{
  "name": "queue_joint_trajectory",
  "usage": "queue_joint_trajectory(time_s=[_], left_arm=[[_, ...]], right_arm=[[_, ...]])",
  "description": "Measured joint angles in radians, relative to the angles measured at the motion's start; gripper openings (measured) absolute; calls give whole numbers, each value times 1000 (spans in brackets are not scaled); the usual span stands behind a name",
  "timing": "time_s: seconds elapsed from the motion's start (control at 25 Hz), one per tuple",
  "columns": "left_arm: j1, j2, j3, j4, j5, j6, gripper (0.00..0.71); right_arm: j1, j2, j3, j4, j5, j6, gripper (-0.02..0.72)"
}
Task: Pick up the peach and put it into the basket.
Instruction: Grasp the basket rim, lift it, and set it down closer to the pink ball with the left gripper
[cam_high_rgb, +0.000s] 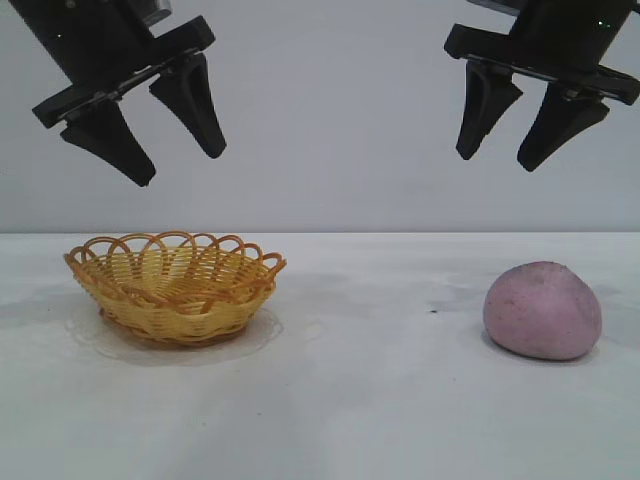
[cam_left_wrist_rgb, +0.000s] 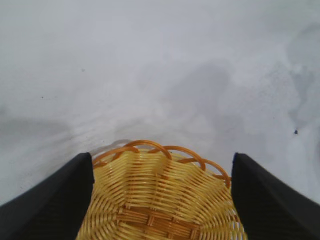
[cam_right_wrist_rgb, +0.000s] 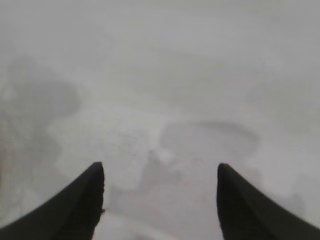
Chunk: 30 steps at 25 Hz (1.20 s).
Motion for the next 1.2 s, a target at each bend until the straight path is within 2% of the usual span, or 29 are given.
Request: queue_joint_trajectory(time_s=[0.56,1.08,1.2], left_arm=[[0,0,0,22,0,0,505],[0,0,-2,339,74,0,505],[0,15,-43,394,131,0,505]], right_arm=[[0,0,0,0,0,0,415],[0,0,0,0,0,0,415],[0,0,0,0,3,0,415]])
